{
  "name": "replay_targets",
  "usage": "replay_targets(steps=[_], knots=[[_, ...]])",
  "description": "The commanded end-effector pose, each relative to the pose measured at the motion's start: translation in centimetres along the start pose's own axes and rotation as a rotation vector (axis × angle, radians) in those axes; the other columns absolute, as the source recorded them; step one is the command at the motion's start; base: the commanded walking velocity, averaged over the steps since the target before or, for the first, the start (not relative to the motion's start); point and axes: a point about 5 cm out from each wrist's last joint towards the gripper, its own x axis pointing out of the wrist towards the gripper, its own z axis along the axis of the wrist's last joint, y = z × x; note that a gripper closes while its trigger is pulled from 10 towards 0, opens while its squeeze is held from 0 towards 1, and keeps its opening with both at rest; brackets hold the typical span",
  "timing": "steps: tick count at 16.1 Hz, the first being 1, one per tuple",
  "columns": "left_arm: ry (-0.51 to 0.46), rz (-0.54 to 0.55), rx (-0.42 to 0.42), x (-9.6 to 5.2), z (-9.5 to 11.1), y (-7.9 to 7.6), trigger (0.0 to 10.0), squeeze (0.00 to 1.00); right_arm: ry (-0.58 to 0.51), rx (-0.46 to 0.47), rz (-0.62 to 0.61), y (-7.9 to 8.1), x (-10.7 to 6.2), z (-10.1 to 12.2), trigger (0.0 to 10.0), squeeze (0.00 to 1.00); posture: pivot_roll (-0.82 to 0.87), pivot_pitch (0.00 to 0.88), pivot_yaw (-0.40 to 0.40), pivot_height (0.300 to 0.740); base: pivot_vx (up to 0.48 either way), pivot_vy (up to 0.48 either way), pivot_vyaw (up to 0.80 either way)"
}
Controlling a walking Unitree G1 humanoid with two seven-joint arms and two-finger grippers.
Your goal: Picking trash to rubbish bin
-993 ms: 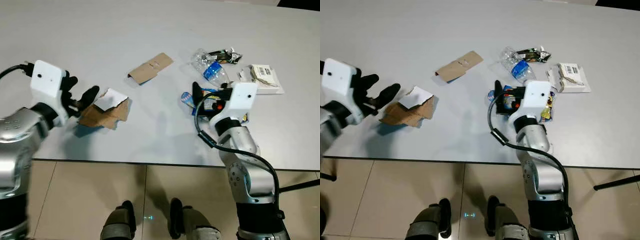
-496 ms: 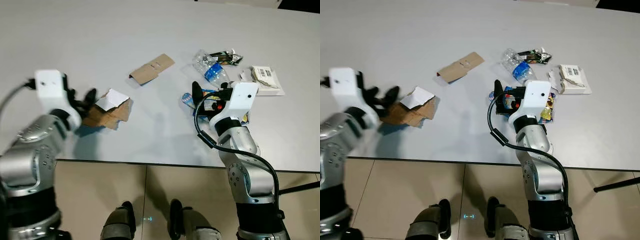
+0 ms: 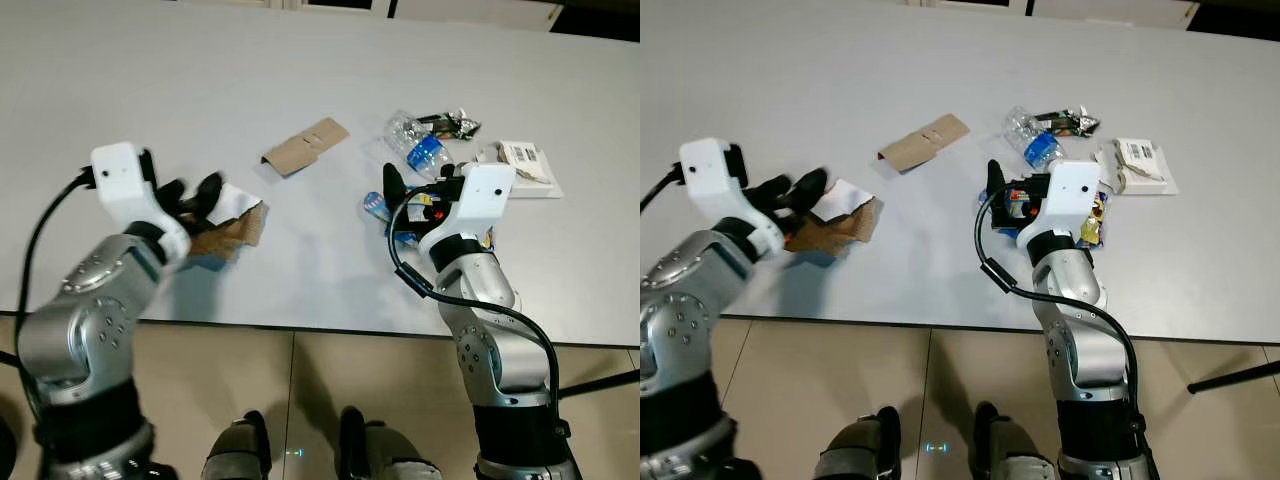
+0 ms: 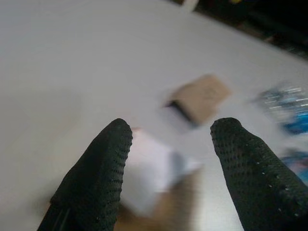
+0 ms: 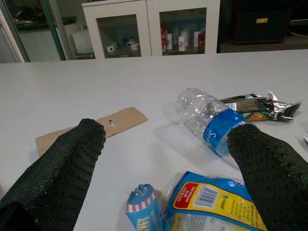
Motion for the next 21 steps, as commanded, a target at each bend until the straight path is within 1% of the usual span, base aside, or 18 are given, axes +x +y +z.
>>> replay_targets(steps=[1, 3, 5, 6, 7, 9, 10, 11, 12, 13, 14, 15, 16, 17, 18, 19, 20, 21], knots=[[0.025, -0.033, -0.006, -0.6, -0.6, -1.2, 10.0, 0.00, -0.012, 0.003, -0.001, -0.2, 0.1, 0.2, 10.0, 0.00, -0.01, 0.213, -0.046, 0.740, 0.000, 0.000, 0.00], [0.021, 0.031, -0.025, -1.1, -1.1, -1.2, 10.0, 0.00, -0.011, 0.003, 0.000, -0.2, 0.1, 0.1, 10.0, 0.00, 0.00, 0.218, -0.045, 0.740, 0.000, 0.000, 0.00], [0.016, 0.213, -0.052, -2.0, -2.1, -0.6, 10.0, 0.00, -0.007, 0.004, -0.002, -0.2, 0.0, 0.0, 10.0, 0.00, 0.00, 0.226, -0.046, 0.740, 0.000, 0.000, 0.00], [0.022, 0.230, -0.024, -2.1, -2.3, -0.5, 10.0, 0.00, -0.006, 0.005, -0.002, -0.2, 0.0, 0.0, 10.0, 0.00, 0.00, 0.229, -0.048, 0.740, 0.000, 0.000, 0.00], [0.043, 0.211, 0.026, -1.9, -3.0, -1.0, 10.0, 0.00, -0.004, 0.006, -0.002, -0.2, 0.0, -0.1, 10.0, 0.00, 0.00, 0.229, -0.048, 0.740, 0.000, 0.000, 0.00], [0.061, 0.163, 0.125, -1.4, -3.2, -1.7, 10.0, 0.00, -0.003, 0.008, 0.000, -0.1, 0.0, -0.1, 10.0, 0.00, 0.00, 0.229, -0.050, 0.740, 0.000, 0.000, 0.00], [0.069, 0.025, 0.366, -1.0, -3.2, -2.9, 10.0, 0.00, -0.003, 0.008, -0.003, -0.1, 0.1, -0.1, 10.0, 0.00, 0.00, 0.228, -0.049, 0.740, 0.000, 0.000, 0.00], [0.071, -0.033, 0.467, -0.9, -3.3, -3.2, 10.0, 0.00, -0.004, 0.006, -0.004, -0.2, 0.1, -0.1, 10.0, 0.00, -0.01, 0.228, -0.049, 0.740, 0.000, 0.000, 0.00], [0.039, -0.093, 0.636, -0.8, -2.8, -3.1, 10.0, 0.00, -0.004, 0.004, -0.009, -0.3, 0.0, -0.1, 10.0, 0.00, 0.00, 0.227, -0.047, 0.740, 0.000, 0.000, 0.00], [-0.004, -0.114, 0.756, -0.7, -2.0, -2.8, 10.0, 0.00, -0.003, 0.005, -0.012, -0.3, 0.0, -0.1, 10.0, 0.00, 0.00, 0.227, -0.044, 0.740, 0.000, 0.000, 0.00], [-0.014, -0.115, 0.800, -0.7, -1.8, -2.5, 10.0, 0.00, -0.003, 0.005, -0.013, -0.3, 0.0, -0.1, 10.0, 0.00, 0.00, 0.227, -0.043, 0.740, 0.000, 0.000, 0.00], [-0.030, -0.181, 1.076, -1.0, -0.9, -1.7, 10.0, 0.00, -0.002, 0.007, -0.016, -0.3, 0.0, -0.2, 10.0, 0.00, 0.00, 0.229, -0.041, 0.740, 0.000, 0.000, 0.00], [-0.030, -0.209, 1.144, -1.2, -0.7, -1.5, 10.0, 0.00, -0.002, 0.008, -0.017, -0.3, 0.0, -0.2, 10.0, 0.00, 0.01, 0.229, -0.040, 0.740, 0.000, 0.000, 0.00], [-0.031, -0.259, 1.290, -1.7, -0.3, -0.7, 10.0, 0.00, -0.001, 0.010, -0.018, -0.3, 0.0, -0.3, 10.0, 0.00, 0.01, 0.229, -0.039, 0.740, 0.000, 0.000, 0.00], [-0.010, -0.292, 1.351, -1.9, -0.5, -0.5, 10.0, 0.00, -0.002, 0.011, -0.019, -0.3, 0.0, -0.3, 10.0, 0.00, 0.01, 0.229, -0.039, 0.740, 0.000, 0.000, 0.00], [0.027, -0.343, 1.451, -2.3, -0.8, 0.1, 10.0, 0.00, -0.002, 0.013, -0.021, -0.3, 0.0, -0.3, 10.0, 0.00, 0.02, 0.229, -0.036, 0.740, 0.000, 0.000, 0.00], [0.050, -0.381, 1.512, -3.0, -1.0, 0.7, 10.0, 0.00, -0.002, 0.013, -0.021, -0.3, 0.0, -0.4, 10.0, 0.00, 0.02, 0.231, -0.035, 0.740, 0.000, 0.000, 0.00], [0.063, -0.411, 1.532, -3.5, -1.2, 1.1, 10.0, 0.00, -0.003, 0.013, -0.022, -0.3, 0.0, -0.4, 10.0, 0.00, 0.02, 0.231, -0.035, 0.740, 0.000, 0.000, 0.00]])
